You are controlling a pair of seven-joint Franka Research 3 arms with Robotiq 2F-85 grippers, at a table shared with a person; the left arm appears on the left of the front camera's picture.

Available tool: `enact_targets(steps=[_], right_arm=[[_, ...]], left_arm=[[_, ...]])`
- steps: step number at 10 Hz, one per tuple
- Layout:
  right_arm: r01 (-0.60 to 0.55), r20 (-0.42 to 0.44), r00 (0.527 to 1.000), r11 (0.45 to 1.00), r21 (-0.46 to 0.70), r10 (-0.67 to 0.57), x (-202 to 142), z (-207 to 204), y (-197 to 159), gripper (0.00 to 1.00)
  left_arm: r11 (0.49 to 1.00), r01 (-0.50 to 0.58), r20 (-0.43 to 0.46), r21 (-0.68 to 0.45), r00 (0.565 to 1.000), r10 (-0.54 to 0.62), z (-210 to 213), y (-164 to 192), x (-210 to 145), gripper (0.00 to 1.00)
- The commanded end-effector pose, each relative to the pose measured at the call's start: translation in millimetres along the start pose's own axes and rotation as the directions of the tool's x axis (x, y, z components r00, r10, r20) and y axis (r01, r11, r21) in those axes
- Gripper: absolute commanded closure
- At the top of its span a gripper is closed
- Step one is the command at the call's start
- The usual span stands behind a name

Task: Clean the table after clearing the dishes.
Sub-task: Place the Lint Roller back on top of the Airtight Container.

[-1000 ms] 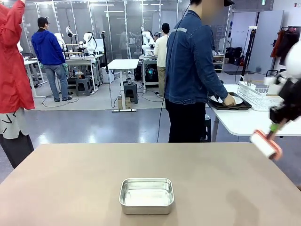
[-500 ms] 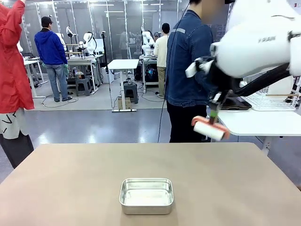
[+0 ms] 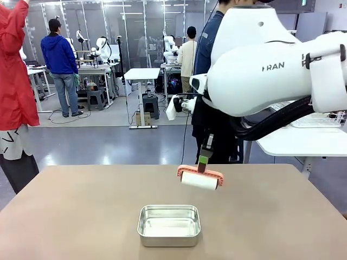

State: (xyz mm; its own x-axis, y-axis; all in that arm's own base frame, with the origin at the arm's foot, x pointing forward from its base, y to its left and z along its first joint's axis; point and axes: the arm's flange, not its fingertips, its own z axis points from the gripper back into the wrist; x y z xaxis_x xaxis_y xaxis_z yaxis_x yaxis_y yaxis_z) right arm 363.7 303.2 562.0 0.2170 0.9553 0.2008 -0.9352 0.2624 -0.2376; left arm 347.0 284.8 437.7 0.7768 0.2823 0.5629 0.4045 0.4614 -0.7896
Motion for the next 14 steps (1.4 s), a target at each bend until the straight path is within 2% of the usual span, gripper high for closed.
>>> enact_targets(steps=[1, 6, 8, 9, 10, 12, 14], right_arm=[[0.057, -0.024, 0.998, 0.997, -0.053, -0.059, -13.5, 6.1, -22.7, 0.79], [0.048, -0.017, 0.999, 0.998, -0.038, -0.049, -18.3, 4.7, -28.0, 0.79], [-0.151, 0.026, 0.988, 0.987, 0.049, 0.149, 16.6, -3.8, -14.6, 0.79], [-0.22, 0.076, 0.974, 0.97, 0.103, 0.212, 29.6, -9.2, -7.8, 0.79], [-0.261, 0.083, 0.964, 0.953, 0.15, 0.251, 44.7, -19.4, -2.5, 0.79], [-0.327, 0.057, 0.945, 0.914, 0.241, 0.323, 75.5, -49.5, 6.8, 0.79], [-0.35, -0.007, 0.93, 0.893, 0.282, 0.367, 93.2, -77.4, 12.1, 0.79]], left_arm=[[1.0, 0.006, -0.014, 0.007, 1.0, -0.006, 3.5, -3.4, -1.6, 0.0], [1.0, 0.006, -0.014, 0.007, 1.0, -0.006, 3.5, -3.4, -1.6, 0.0], [1.0, 0.006, -0.014, 0.007, 1.0, -0.006, 3.5, -3.4, -1.6, 0.0], [1.0, 0.006, -0.014, 0.007, 1.0, -0.006, 3.5, -3.4, -1.6, 0.0], [1.0, 0.006, -0.014, 0.007, 1.0, -0.006, 3.5, -3.4, -1.6, 0.0], [1.0, 0.006, -0.014, 0.007, 1.0, -0.006, 3.5, -3.4, -1.6, 0.0], [1.0, 0.006, -0.014, 0.007, 1.0, -0.006, 3.5, -3.4, -1.6, 0.0]])
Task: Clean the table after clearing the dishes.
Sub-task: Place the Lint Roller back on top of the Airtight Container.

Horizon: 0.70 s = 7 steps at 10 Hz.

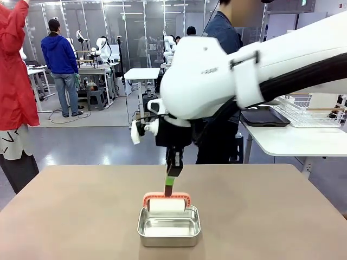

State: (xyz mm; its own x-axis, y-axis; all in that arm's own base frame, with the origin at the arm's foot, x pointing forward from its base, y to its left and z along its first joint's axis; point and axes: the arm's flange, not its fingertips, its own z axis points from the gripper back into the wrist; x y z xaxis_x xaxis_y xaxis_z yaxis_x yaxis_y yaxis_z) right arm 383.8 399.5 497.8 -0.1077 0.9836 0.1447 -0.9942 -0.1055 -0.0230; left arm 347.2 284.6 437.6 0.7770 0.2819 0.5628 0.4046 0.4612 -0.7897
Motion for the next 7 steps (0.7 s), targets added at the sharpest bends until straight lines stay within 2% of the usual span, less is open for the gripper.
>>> enact_targets(steps=[1, 3, 4, 7], right_arm=[[-0.04, -0.059, 0.997, 0.999, 0.027, 0.041, 7.8, -2.5, -13.4, 0.79], [-0.029, -0.064, 0.997, 0.997, 0.066, 0.034, 7.9, -16.7, -21.6, 0.79], [-0.001, -0.095, 0.995, 0.998, 0.065, 0.007, 6.1, -22.8, -27.8, 0.79], [0.021, -0.065, 0.998, 0.996, 0.084, -0.016, -2.0, -42.9, -46.0, 0.79]], left_arm=[[1.0, 0.006, -0.013, 0.007, 1.0, -0.006, 3.8, -3.4, -1.6, 0.0], [1.0, 0.006, -0.013, 0.007, 1.0, -0.006, 3.8, -3.4, -1.6, 0.0], [1.0, 0.006, -0.013, 0.007, 1.0, -0.006, 3.8, -3.4, -1.6, 0.0], [1.0, 0.006, -0.013, 0.007, 1.0, -0.006, 3.8, -3.4, -1.6, 0.0]])
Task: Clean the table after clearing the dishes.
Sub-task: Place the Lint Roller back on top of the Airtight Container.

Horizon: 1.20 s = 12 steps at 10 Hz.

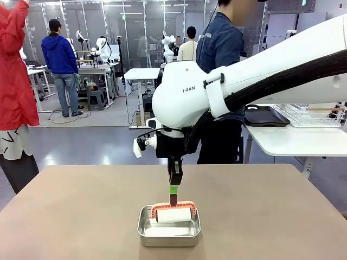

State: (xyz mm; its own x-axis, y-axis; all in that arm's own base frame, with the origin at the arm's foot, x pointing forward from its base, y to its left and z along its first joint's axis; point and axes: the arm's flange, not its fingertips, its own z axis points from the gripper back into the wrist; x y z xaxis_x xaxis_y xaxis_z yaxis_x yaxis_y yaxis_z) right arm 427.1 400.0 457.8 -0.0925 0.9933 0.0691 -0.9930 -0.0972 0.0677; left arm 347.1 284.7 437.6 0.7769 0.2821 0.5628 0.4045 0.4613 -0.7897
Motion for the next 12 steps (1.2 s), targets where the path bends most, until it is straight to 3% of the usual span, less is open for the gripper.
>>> enact_targets(steps=[1, 4, 5, 10, 11, 12], right_arm=[[0.001, 0.019, 1.0, 1.0, 0.004, -0.001, 9.4, -10.0, -11.1, 0.79], [0.024, 0.011, 1.0, 1.0, 0.003, -0.024, 8.1, -35.6, -32.7, 0.79], [0.059, -0.028, 0.998, 0.998, -0.01, -0.059, 6.2, -45.8, -38.7, 0.79], [0.088, 0.023, 0.996, 0.996, 0.014, -0.088, -9.4, -68.5, -50.8, 0.79], [0.098, 0.035, 0.995, 0.995, -0.007, -0.097, -11.0, -62.6, -49.6, 0.53], [0.088, 0.042, 0.995, 0.996, -0.025, -0.087, -12.6, -57.3, -49.3, 0.39]], left_arm=[[1.0, 0.006, -0.014, 0.007, 1.0, -0.006, 3.6, -3.4, -1.6, 0.0], [1.0, 0.006, -0.014, 0.007, 1.0, -0.006, 3.6, -3.4, -1.6, 0.0], [1.0, 0.006, -0.014, 0.007, 1.0, -0.006, 3.6, -3.4, -1.6, 0.0], [1.0, 0.006, -0.014, 0.007, 1.0, -0.006, 3.6, -3.4, -1.6, 0.0], [1.0, 0.006, -0.014, 0.007, 1.0, -0.006, 3.6, -3.4, -1.6, 0.0], [1.0, 0.006, -0.014, 0.007, 1.0, -0.006, 3.6, -3.4, -1.6, 0.0]])
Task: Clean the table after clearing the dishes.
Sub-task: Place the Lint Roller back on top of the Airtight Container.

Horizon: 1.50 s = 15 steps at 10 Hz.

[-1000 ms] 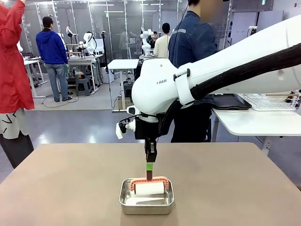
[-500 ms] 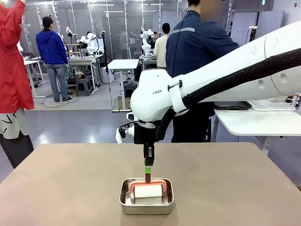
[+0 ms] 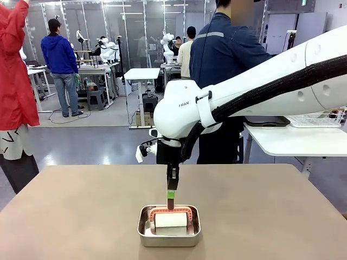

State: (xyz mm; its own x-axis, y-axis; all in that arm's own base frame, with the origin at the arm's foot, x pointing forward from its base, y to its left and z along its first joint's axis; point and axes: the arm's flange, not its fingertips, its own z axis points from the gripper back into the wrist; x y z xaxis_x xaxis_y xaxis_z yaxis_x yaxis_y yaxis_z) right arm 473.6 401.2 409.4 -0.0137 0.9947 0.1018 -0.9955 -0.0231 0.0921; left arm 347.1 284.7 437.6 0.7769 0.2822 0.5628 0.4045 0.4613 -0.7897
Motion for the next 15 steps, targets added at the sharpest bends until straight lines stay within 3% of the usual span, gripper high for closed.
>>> enact_targets(steps=[1, 2, 4, 5, 6, 15], right_arm=[[0.011, 0.008, 1.0, 0.998, -0.058, -0.01, -6.6, -5.9, 0.8, 0.13], [0.014, 0.011, 1.0, 0.997, -0.08, -0.014, -8.6, -1.2, 1.7, 0.0], [0.02, 0.022, 1.0, 0.99, -0.143, -0.017, -16.6, 14.7, 3.9, 0.0], [0.02, 0.022, 1.0, 0.986, -0.165, -0.017, -18.2, 21.2, 4.6, 0.07], [0.019, 0.018, 1.0, 0.984, -0.175, -0.016, -18.3, 24.0, 4.2, 0.0], [0.003, 0.036, 0.999, 0.985, -0.174, 0.003, -16.4, 44.0, -4.6, 0.0]], left_arm=[[1.0, 0.006, -0.014, 0.007, 1.0, -0.006, 3.6, -3.5, -1.6, 0.0], [1.0, 0.006, -0.014, 0.007, 1.0, -0.006, 3.6, -3.5, -1.6, 0.0], [1.0, 0.006, -0.014, 0.007, 1.0, -0.006, 3.6, -3.5, -1.6, 0.0], [1.0, 0.006, -0.014, 0.007, 1.0, -0.006, 3.6, -3.5, -1.6, 0.0], [1.0, 0.006, -0.014, 0.007, 1.0, -0.006, 3.6, -3.5, -1.6, 0.0], [1.0, 0.006, -0.014, 0.007, 1.0, -0.006, 3.6, -3.5, -1.6, 0.0]])
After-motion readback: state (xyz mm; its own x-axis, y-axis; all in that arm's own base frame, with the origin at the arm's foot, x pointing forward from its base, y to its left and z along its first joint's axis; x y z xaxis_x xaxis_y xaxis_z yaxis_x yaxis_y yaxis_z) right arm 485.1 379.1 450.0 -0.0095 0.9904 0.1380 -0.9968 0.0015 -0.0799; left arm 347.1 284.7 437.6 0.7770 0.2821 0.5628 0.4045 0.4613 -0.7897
